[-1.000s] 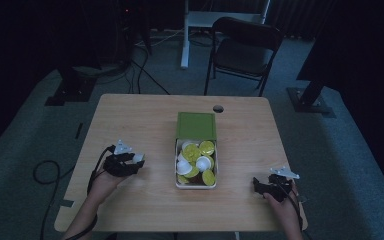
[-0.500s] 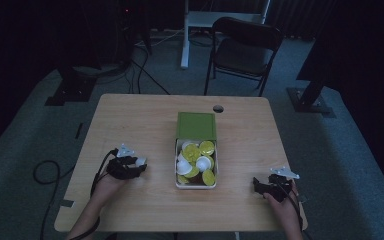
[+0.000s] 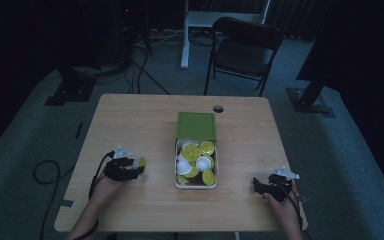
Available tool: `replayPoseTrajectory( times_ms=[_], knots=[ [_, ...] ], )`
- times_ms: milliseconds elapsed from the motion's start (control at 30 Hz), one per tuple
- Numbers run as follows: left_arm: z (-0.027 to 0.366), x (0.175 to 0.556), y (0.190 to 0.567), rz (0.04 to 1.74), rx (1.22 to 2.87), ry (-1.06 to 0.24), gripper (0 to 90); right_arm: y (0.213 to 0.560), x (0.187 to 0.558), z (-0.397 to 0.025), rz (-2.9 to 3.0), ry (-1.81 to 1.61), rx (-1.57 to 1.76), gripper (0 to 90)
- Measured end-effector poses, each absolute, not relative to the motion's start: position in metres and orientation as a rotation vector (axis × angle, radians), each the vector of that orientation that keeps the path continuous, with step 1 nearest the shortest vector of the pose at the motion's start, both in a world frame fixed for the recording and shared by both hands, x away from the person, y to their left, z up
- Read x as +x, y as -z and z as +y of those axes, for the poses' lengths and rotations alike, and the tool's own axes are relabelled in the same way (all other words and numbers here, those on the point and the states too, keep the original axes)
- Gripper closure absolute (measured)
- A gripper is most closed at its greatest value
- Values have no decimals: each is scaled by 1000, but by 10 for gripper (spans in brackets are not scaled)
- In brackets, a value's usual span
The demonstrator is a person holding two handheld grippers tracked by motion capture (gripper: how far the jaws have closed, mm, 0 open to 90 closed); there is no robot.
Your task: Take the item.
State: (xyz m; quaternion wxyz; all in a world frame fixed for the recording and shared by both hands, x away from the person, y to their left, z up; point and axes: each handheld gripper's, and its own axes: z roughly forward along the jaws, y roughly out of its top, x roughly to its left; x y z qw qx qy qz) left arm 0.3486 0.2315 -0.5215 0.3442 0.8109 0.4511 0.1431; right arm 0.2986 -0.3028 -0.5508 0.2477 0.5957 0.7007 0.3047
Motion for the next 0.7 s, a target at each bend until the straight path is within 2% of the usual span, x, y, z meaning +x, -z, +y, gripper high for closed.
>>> replayPoseTrajectory(
  times_ms=[200, 233, 333, 567, 633, 700],
  knots=[
    [237, 344, 518, 1142, 2085, -356, 375, 551, 299, -303, 1910, -831, 1624, 118],
    [237, 343, 517, 1133, 2082, -340, 292, 551, 299, -303, 1910, -831, 1624, 118],
    [237, 341, 518, 1102, 2089, -306, 204, 551, 299, -303, 1910, -831, 1624, 118],
    [237, 327, 522, 999, 2138, -268, 79, 551, 299, -303, 1910, -831, 1623, 118],
    [237, 322, 521, 977, 2148, -275, 77, 551, 299, -303, 1910, -831, 1623, 118],
    [236, 319, 522, 961, 2163, -271, 0, 551, 299, -303, 1910, -831, 1623, 118]
  ],
)
